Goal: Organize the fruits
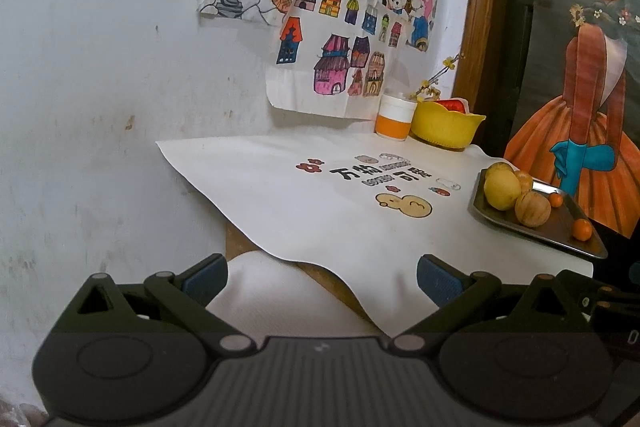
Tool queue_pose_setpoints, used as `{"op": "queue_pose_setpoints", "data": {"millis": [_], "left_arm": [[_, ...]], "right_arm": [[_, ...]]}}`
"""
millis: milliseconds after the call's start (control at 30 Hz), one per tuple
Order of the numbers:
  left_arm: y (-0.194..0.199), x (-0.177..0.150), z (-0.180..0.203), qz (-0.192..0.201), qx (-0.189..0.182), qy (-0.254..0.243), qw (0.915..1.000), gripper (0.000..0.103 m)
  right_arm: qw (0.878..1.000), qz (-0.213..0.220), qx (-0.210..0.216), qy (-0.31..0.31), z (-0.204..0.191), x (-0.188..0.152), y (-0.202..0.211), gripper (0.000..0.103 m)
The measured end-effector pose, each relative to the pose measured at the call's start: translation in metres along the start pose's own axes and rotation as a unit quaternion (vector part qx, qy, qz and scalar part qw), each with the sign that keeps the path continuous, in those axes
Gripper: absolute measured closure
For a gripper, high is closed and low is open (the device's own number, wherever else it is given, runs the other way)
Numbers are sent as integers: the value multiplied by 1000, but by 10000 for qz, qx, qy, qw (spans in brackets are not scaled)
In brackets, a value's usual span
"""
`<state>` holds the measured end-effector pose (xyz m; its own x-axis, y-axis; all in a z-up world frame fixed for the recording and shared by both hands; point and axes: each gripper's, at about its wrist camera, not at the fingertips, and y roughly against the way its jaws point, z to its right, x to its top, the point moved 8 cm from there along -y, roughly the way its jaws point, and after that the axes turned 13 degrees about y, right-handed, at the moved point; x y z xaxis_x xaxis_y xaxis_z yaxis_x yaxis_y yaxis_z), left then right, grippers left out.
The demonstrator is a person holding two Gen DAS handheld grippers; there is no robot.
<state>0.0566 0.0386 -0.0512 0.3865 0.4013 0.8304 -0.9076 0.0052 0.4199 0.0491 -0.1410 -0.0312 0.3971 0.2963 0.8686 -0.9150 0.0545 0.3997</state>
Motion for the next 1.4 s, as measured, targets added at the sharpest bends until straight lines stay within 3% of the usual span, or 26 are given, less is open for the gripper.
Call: {"op": "queue_pose_setpoints", "data": {"millis": [1400], "left_arm": [[0,-2,-2,-65,12,39,10000,0]], "right_arm": [[10000,-23,8,-7,0,1,0,1]]}}
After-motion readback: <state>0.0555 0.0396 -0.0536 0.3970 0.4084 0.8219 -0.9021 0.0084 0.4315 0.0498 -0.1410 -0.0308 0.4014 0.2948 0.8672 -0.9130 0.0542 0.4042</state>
